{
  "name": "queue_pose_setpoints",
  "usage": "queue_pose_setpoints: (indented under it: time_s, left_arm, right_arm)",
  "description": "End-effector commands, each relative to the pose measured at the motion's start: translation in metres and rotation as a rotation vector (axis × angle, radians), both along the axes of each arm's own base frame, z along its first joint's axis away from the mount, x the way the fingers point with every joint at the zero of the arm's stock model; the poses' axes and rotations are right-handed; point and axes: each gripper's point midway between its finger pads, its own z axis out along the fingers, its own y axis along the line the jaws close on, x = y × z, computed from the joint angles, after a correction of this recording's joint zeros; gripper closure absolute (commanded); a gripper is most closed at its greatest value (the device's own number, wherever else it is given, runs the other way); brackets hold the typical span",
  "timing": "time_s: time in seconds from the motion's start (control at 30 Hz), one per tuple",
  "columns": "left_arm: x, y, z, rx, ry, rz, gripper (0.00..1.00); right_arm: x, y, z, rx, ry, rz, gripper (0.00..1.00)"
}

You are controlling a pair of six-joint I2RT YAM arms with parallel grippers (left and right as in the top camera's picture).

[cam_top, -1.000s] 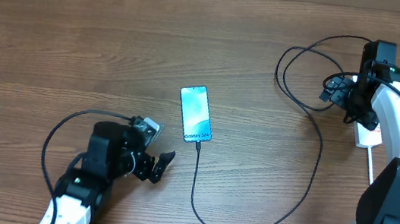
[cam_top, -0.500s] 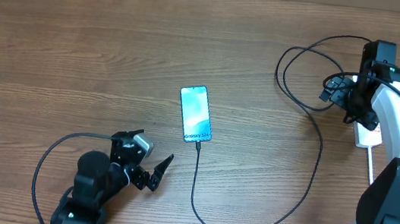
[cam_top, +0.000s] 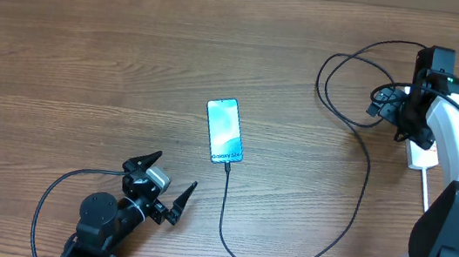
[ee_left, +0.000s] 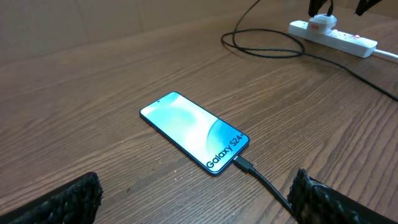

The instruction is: Plug charger to phone and switch on socket

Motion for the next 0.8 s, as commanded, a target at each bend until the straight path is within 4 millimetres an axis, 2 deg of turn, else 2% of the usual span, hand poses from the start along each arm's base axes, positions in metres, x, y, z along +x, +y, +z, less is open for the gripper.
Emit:
queue_pose_setpoints:
  time_s: [0.0,0.37,0.6,0.77]
  left_arm:
    - [0.0,0.001,0.0,-0.014,-0.001,0.005,0.0]
    - [0.004,0.01,0.021,-0.032,-0.095,0.047,0.0]
    - [0.0,0.014,0.05,-0.055,-0.23,0.062,0.0]
    - [0.002,0.019,0.05,-0.049,-0.233,0.078,0.0]
  right_arm:
    - [0.003,-0.004,0.007,-0.018,-0.021,-0.002,0.0]
    - [0.003,-0.004,0.007,-0.018,-0.021,-0.002,0.0]
    - [0.003,-0.004,0.007,-0.018,-0.021,-0.002,0.0]
    - [0.003,-0.004,0.007,-0.018,-0.021,-0.002,0.0]
